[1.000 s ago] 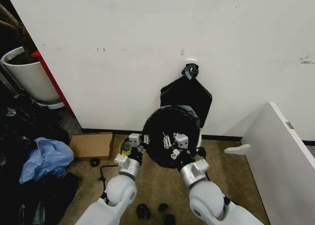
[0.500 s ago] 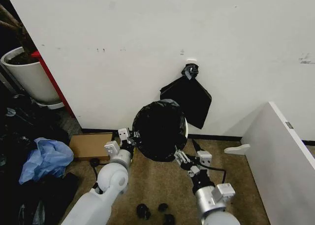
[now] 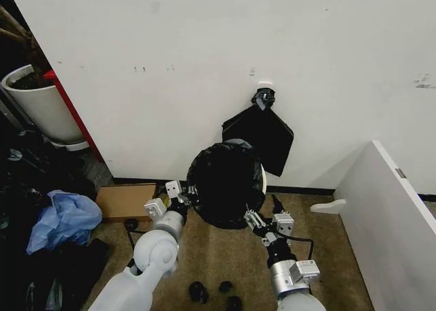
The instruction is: Place the garbage bag over the trash bin.
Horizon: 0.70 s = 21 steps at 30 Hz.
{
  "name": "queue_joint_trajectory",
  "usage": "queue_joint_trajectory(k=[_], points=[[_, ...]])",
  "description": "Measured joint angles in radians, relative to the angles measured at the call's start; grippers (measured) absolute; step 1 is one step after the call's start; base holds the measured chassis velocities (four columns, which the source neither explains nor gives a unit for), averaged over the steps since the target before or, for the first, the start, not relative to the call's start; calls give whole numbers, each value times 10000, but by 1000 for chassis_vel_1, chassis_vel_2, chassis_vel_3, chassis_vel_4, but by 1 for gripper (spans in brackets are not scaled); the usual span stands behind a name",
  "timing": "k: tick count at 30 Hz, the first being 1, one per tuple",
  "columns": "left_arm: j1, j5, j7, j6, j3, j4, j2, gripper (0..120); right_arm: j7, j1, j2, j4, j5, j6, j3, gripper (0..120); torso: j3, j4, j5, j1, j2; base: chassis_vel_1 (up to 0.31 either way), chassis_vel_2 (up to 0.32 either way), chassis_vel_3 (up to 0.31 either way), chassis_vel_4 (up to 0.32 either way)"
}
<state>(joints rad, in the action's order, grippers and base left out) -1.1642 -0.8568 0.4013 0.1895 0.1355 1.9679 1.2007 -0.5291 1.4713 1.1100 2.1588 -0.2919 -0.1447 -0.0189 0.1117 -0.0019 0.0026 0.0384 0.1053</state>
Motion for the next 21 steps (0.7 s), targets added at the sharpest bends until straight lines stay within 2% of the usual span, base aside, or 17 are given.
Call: queue_joint_trajectory(k=[6, 10, 11, 14, 16, 21], points=[[-67, -24, -24, -64, -14, 109, 17, 1, 5, -49, 12, -238, 274, 57, 95, 39, 1, 0, 0, 0, -1, 0, 0, 0, 0], [-57, -95, -37, -69, -21, 188, 23, 1, 1, -29, -12, -524, 1558, 174, 238, 22, 1, 0, 0, 0, -1, 0, 0, 0, 0], [-57, -95, -37, -69, -21, 188, 23, 1, 1, -29, -12, -524, 1558, 174, 238, 22, 1, 0, 0, 0, -1, 0, 0, 0, 0], [-54, -137, -39, -71, -25, 230, 30, 1, -21, -43, -8, -696, 2368, 216, 339, 12, 1, -1, 0, 0, -1, 0, 0, 0, 0], [-51, -146, -40, -74, -27, 242, 39, 1, -100, -77, 11, -749, 2716, 244, 374, 2, 1, 0, 0, 0, -1, 0, 0, 0, 0], [-49, -146, -42, -77, -35, 244, 53, 1, -195, -105, 42, -773, 2952, 228, 398, 0, 1, 0, 0, 0, -1, 0, 0, 0, 0]])
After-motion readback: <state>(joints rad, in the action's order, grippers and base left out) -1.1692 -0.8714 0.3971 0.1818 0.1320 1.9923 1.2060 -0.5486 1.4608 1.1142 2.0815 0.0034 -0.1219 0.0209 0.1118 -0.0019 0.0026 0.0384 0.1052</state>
